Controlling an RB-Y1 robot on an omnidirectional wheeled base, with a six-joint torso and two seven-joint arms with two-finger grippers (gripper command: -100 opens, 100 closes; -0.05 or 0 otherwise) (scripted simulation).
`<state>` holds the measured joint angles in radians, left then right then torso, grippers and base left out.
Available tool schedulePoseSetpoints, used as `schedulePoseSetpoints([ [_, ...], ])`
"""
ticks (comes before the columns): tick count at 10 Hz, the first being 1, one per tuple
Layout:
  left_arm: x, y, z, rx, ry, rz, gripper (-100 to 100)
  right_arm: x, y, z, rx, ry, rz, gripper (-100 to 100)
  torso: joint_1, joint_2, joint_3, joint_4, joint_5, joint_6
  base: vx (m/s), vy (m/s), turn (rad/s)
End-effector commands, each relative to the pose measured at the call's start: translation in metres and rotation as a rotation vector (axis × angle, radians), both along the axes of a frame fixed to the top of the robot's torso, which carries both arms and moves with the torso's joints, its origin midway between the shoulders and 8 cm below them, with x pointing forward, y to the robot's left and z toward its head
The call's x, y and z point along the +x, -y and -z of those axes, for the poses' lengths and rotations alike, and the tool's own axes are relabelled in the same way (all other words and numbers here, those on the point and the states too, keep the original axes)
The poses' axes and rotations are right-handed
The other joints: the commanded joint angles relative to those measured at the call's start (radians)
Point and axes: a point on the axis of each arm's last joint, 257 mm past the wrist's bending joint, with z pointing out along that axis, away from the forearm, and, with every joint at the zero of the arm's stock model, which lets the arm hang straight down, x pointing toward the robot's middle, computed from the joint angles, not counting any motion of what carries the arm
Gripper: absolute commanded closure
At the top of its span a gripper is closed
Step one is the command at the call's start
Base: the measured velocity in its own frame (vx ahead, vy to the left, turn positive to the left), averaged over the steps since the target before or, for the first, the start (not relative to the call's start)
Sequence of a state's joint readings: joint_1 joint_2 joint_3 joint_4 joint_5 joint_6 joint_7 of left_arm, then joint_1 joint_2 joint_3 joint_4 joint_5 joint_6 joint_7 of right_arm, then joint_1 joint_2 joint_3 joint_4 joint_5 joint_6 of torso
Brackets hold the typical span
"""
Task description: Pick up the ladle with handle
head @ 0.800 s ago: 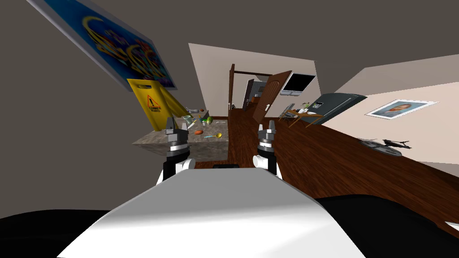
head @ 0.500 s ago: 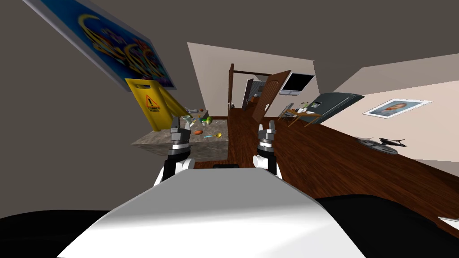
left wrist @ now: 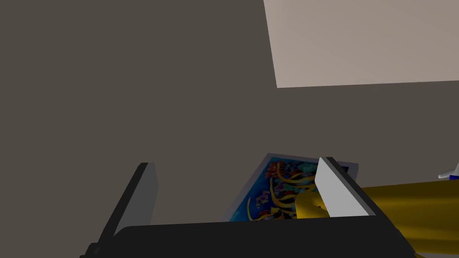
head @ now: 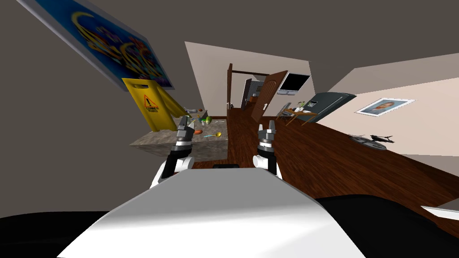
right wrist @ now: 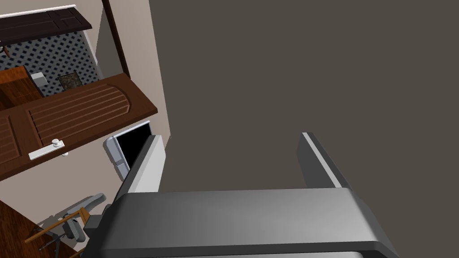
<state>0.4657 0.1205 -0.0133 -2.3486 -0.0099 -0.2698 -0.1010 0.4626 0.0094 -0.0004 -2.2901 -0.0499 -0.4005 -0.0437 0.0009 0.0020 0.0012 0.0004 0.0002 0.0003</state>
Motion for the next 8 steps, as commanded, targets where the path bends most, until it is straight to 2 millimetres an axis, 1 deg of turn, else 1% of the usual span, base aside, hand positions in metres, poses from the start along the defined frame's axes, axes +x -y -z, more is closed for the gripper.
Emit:
schedulePoseSetpoints([
  [1, 0.007, 0.003, 0.006, 0.005, -0.032, 0.005, -100, 0.0, 0.0, 0.0, 0.0, 0.0, 0.0, 0, 0.0, 0.0, 0.0, 0.0, 0.0, 0.0, -0.03, 0.013, -0.023],
  [2, 0.013, 0.008, 0.007, 0.015, -0.048, 0.018, -100, 0.0, 0.0, 0.0, 0.0, 0.0, 0.0, 0, 0.0, 0.0, 0.0, 0.0, 0.0, 0.0, -0.029, 0.018, -0.03],
  [3, 0.015, 0.007, 0.011, 0.014, -0.066, 0.015, -100, 0.0, 0.0, 0.0, 0.0, 0.0, 0.0, 0, 0.0, 0.0, 0.0, 0.0, 0.0, 0.0, -0.022, 0.014, -0.026],
  [4, 0.021, 0.013, 0.013, 0.022, -0.086, 0.027, -100, 0.0, 0.0, 0.0, 0.0, 0.0, 0.0, 0, 0.0, -0.001, 0.0, 0.0, 0.0, 0.0, -0.026, 0.009, -0.053],
  [5, 0.024, 0.012, 0.017, 0.021, -0.103, 0.024, -100, 0.0, 0.0, 0.0, 0.0, 0.0, 0.0, 0, 0.0, -0.001, 0.0, 0.0, 0.0, 0.0, -0.024, 0.008, -0.025],
  [6, 0.029, 0.017, 0.018, 0.028, -0.119, 0.035, -100, 0.0, 0.0, 0.0, 0.0, 0.0, 0.0, 0, 0.0, -0.001, 0.0, 0.0, 0.0, 0.0, -0.027, 0.01, -0.046],
  [7, 0.032, 0.016, 0.023, 0.026, -0.142, 0.03, -100, 0.0, 0.0, 0.0, 0.0, 0.0, 0.0, 0, 0.0, 0.0, 0.0, 0.0, 0.0, 0.0, -0.025, 0.009, -0.03],
  [8, 0.038, 0.022, 0.023, 0.032, -0.157, 0.041, -100, 0.0, 0.0, 0.0, 0.0, 0.0, 0.0, 0, 0.0, -0.001, 0.0, 0.0, 0.0, 0.0, -0.037, 0.015, -0.06],
])
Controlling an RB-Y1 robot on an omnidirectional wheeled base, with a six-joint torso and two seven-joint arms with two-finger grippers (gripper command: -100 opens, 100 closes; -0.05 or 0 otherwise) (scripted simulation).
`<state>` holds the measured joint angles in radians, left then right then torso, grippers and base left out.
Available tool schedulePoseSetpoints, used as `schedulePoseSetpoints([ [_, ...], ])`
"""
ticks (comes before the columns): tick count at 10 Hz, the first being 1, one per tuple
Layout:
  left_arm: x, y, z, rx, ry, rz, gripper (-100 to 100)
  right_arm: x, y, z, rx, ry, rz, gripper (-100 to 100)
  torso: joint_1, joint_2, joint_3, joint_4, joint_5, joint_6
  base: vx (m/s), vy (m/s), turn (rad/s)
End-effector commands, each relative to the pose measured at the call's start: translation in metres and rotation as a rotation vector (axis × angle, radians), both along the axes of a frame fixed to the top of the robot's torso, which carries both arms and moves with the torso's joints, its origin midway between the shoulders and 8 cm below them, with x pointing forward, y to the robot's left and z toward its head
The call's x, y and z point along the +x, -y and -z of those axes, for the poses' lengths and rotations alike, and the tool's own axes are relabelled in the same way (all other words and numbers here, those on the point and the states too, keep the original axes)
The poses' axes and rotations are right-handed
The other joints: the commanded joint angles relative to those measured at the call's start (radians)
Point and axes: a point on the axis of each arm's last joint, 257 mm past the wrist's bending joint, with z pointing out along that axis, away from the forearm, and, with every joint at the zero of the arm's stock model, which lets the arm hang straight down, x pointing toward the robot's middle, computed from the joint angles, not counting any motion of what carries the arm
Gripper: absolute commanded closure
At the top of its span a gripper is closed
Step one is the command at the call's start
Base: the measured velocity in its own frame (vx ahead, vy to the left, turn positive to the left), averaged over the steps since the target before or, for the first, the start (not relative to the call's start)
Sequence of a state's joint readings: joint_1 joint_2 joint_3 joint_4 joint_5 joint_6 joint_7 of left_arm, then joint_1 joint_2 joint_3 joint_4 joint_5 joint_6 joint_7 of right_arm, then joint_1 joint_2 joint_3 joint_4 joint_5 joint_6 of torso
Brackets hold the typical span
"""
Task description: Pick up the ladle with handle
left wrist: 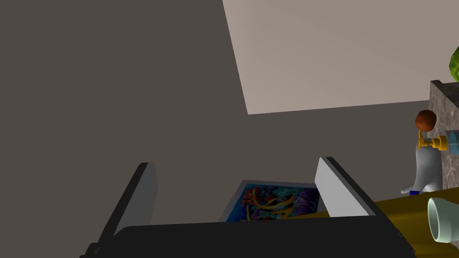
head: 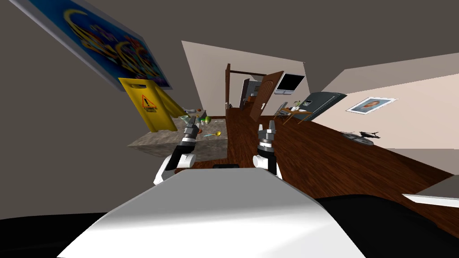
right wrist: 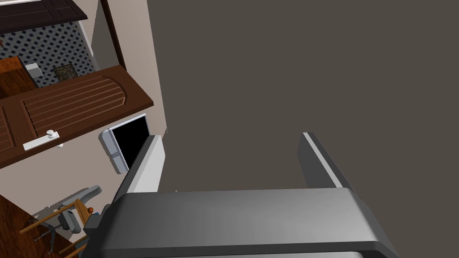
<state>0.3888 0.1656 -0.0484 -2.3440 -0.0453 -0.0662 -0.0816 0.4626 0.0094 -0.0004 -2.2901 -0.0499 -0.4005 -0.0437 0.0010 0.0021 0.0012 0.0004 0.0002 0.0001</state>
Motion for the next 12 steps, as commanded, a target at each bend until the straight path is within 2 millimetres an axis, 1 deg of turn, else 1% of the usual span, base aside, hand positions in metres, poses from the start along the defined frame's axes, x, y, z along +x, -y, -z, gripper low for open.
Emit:
schedulePoseSetpoints([
  [1, 0.007, 0.001, 0.008, 0.001, -0.04, -0.001, -100, 0.0, 0.0, 0.0, 0.0, 0.0, 0.0, 0, 0.0, 0.0, 0.0, 0.0, 0.0, 0.0, -0.028, 0.016, -0.024],
  [2, 0.012, 0.007, 0.007, 0.006, -0.05, 0.009, -100, 0.0, 0.0, 0.0, 0.0, 0.0, 0.0, 0, 0.0, 0.0, 0.0, 0.0, 0.0, 0.0, -0.03, 0.013, -0.054],
  [3, 0.015, 0.006, 0.014, 0.005, -0.077, 0.003, -100, 0.0, 0.0, 0.0, 0.0, 0.0, 0.0, 0, 0.0, 0.0, 0.0, 0.0, 0.0, 0.0, -0.025, 0.011, -0.027],
  [4, 0.016, 0.005, 0.015, 0.004, -0.084, 0.002, -100, 0.0, 0.0, 0.0, 0.0, 0.0, 0.0, 0, 0.0, -0.001, 0.0, 0.0, 0.0, 0.0, -0.007, 0.004, 0.01],
  [5, 0.022, 0.01, 0.018, 0.007, -0.108, 0.009, -100, 0.0, 0.0, 0.0, 0.0, 0.0, 0.0, 0, -0.001, -0.001, -0.001, 0.0, 0.0, 0.0, -0.016, 0.006, -0.05],
  [6, 0.024, 0.009, 0.023, 0.006, -0.129, 0.004, -100, 0.0, 0.0, 0.0, 0.0, 0.0, 0.0, 0, -0.001, -0.001, -0.001, 0.0, 0.0, 0.0, -0.018, 0.009, -0.034],
  [7, 0.029, 0.015, 0.024, 0.008, -0.144, 0.012, -100, 0.0, 0.0, 0.0, 0.0, 0.0, 0.0, 0, 0.0, -0.001, -0.001, 0.0, 0.0, 0.0, -0.022, 0.017, -0.04],
  [8, 0.031, 0.013, 0.03, 0.007, -0.17, 0.006, -100, 0.0, 0.0, 0.0, 0.0, 0.0, 0.0, 0, 0.0, -0.001, -0.001, 0.0, 0.0, 0.0, -0.021, 0.015, -0.035],
  [9, 0.032, 0.013, 0.032, 0.007, -0.176, 0.005, -100, 0.0, 0.0, 0.0, 0.0, 0.0, 0.0, 0, 0.0, -0.001, 0.0, 0.0, 0.0, 0.0, -0.009, 0.006, -0.003],
  [10, 0.038, 0.018, 0.034, 0.008, -0.199, 0.011, -100, 0.0, 0.0, 0.0, 0.0, 0.0, 0.0, 0, 0.0, -0.001, -0.001, 0.0, 0.0, 0.0, -0.013, 0.008, -0.037],
  [11, 0.039, 0.016, 0.041, 0.007, -0.225, 0.005, -100, 0.0, 0.0, 0.0, 0.0, 0.0, 0.0, 0, 0.0, -0.002, -0.001, 0.0, 0.0, 0.0, -0.015, 0.011, -0.033],
  [12, 0.044, 0.022, 0.04, 0.007, -0.235, 0.013, -100, 0.0, 0.0, 0.0, 0.0, 0.0, 0.0, 0, 0.0, -0.001, -0.001, 0.0, 0.0, 0.0, -0.021, 0.013, -0.052],
])
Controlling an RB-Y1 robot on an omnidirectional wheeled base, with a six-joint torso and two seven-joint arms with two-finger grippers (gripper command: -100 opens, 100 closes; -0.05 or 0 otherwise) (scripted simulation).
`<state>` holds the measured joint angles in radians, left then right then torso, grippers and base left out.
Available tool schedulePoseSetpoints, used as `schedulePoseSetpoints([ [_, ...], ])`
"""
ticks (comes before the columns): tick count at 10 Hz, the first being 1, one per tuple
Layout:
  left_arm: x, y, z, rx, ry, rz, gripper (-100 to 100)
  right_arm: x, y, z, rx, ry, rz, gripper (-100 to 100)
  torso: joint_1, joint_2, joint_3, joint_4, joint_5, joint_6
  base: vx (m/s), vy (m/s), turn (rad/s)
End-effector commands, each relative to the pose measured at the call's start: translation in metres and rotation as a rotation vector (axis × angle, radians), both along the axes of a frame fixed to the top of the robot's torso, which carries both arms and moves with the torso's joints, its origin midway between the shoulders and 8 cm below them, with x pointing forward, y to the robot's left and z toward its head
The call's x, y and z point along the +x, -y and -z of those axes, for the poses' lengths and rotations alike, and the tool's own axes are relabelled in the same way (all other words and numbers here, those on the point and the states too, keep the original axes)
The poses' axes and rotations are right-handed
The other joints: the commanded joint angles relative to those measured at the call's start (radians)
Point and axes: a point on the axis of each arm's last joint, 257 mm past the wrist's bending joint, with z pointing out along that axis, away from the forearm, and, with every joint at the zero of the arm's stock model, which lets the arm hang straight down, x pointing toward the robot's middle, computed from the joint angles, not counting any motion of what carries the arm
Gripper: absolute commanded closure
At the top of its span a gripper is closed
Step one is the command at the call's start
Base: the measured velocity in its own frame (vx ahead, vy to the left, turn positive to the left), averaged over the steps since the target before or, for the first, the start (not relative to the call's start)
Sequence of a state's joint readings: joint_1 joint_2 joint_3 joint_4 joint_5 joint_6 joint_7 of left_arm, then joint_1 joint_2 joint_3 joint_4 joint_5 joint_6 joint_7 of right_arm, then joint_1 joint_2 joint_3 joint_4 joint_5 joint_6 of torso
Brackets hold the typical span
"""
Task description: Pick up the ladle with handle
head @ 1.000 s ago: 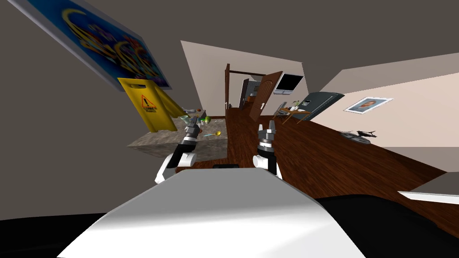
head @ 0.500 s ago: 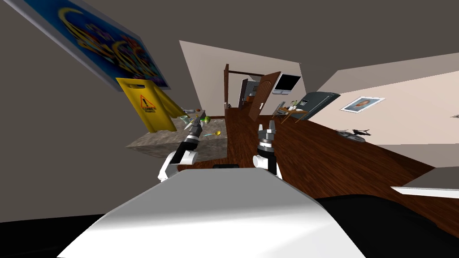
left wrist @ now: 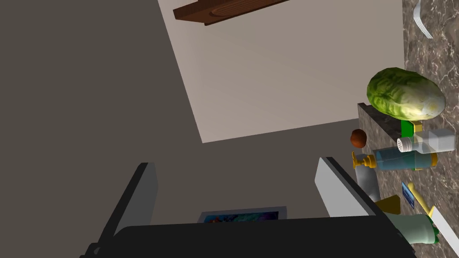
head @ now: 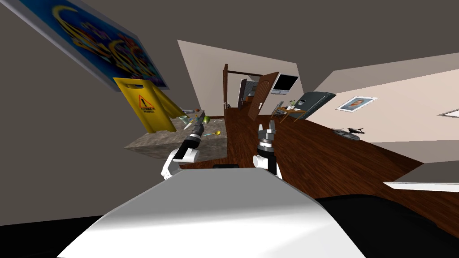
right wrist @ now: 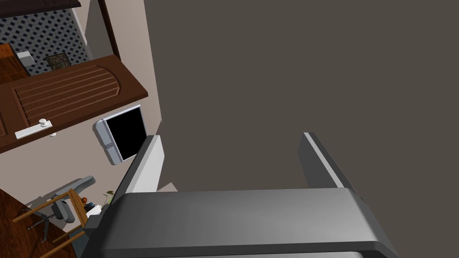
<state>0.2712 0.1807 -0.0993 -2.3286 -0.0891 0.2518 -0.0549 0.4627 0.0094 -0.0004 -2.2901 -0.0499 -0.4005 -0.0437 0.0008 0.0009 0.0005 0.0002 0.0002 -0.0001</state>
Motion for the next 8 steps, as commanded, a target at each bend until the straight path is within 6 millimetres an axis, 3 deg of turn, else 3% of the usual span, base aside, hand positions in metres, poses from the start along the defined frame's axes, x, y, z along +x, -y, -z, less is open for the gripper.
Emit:
schedulePoseSetpoints([
  [1, 0.004, 0.0, 0.008, -0.001, -0.039, -0.004, -100, 0.0, 0.0, 0.0, 0.0, 0.0, 0.0, 0, 0.0, 0.0, 0.0, 0.0, 0.0, 0.0, -0.014, 0.012, -0.034],
  [8, 0.021, 0.011, 0.034, -0.008, -0.176, -0.006, -100, 0.0, 0.0, 0.0, 0.0, 0.0, 0.0, 0, 0.0, -0.001, 0.0, 0.0, 0.0, 0.0, -0.004, 0.009, -0.027],
])
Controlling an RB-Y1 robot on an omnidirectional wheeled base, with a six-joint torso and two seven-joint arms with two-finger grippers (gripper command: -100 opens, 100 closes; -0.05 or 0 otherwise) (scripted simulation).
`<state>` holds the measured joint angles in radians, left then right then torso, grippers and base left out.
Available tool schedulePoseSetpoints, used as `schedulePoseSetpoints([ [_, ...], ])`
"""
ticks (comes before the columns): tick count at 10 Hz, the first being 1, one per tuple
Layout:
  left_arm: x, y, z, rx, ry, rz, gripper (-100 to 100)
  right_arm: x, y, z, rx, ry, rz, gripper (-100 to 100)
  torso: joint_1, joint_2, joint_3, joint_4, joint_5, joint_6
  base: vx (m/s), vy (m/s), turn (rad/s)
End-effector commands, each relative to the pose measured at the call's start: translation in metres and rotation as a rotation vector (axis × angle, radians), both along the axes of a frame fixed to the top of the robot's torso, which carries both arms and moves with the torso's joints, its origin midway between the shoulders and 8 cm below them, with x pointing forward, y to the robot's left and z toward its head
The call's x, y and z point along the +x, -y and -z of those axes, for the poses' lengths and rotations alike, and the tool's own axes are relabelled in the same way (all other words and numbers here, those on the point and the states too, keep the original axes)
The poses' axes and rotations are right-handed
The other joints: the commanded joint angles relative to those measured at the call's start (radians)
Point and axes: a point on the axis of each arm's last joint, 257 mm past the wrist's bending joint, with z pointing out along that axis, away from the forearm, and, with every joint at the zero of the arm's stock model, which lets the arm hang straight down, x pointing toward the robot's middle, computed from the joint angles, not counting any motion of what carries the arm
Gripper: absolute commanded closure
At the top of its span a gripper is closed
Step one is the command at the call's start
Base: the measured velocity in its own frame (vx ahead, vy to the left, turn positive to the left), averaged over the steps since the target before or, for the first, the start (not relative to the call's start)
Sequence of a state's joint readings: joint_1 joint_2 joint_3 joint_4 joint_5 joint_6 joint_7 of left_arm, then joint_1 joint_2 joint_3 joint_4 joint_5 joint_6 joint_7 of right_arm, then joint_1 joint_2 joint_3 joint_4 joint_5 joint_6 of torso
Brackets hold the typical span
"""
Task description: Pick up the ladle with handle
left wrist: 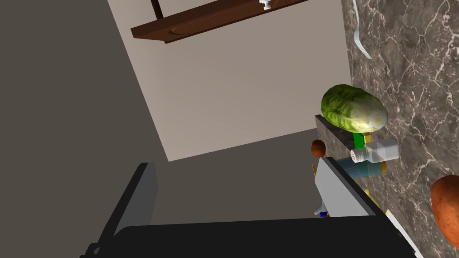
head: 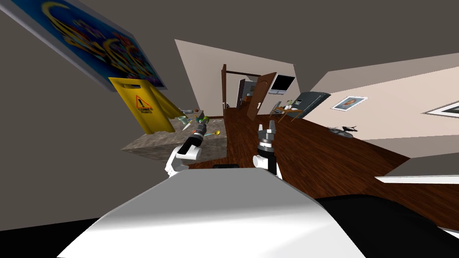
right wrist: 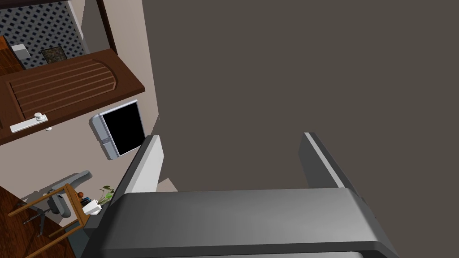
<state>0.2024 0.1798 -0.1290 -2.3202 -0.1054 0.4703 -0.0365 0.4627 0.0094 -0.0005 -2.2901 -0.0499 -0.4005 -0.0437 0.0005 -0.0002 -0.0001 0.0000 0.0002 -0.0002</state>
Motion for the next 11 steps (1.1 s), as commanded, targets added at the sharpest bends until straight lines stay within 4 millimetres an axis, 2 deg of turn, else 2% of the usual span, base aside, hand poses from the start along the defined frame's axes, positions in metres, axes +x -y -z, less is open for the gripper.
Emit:
schedulePoseSetpoints([
  [1, 0.003, 0.0, 0.011, -0.001, -0.044, -0.006, -100, 0.0, 0.0, 0.0, 0.0, 0.0, 0.0, 0, 0.0, 0.0, 0.0, 0.0, 0.0, 0.0, 0.002, 0.01, -0.027],
  [2, 0.007, 0.006, 0.013, -0.006, -0.062, 0.0, -100, 0.0, 0.0, 0.0, 0.0, 0.0, 0.0, 0, 0.0, 0.0, 0.0, 0.0, 0.0, 0.0, 0.005, 0.012, -0.043],
  [4, 0.007, 0.003, 0.024, -0.004, -0.106, -0.011, -100, 0.0, 0.0, 0.0, 0.0, 0.0, 0.0, 0, 0.0, 0.0, 0.0, 0.0, 0.0, 0.0, 0.003, 0.005, -0.01],
  [11, 0.013, 0.014, 0.058, -0.018, -0.263, -0.017, -100, 0.0, 0.0, 0.0, 0.0, 0.0, 0.0, 0, 0.0, -0.002, -0.001, 0.0, 0.0, 0.0, 0.014, 0.007, -0.021],
])
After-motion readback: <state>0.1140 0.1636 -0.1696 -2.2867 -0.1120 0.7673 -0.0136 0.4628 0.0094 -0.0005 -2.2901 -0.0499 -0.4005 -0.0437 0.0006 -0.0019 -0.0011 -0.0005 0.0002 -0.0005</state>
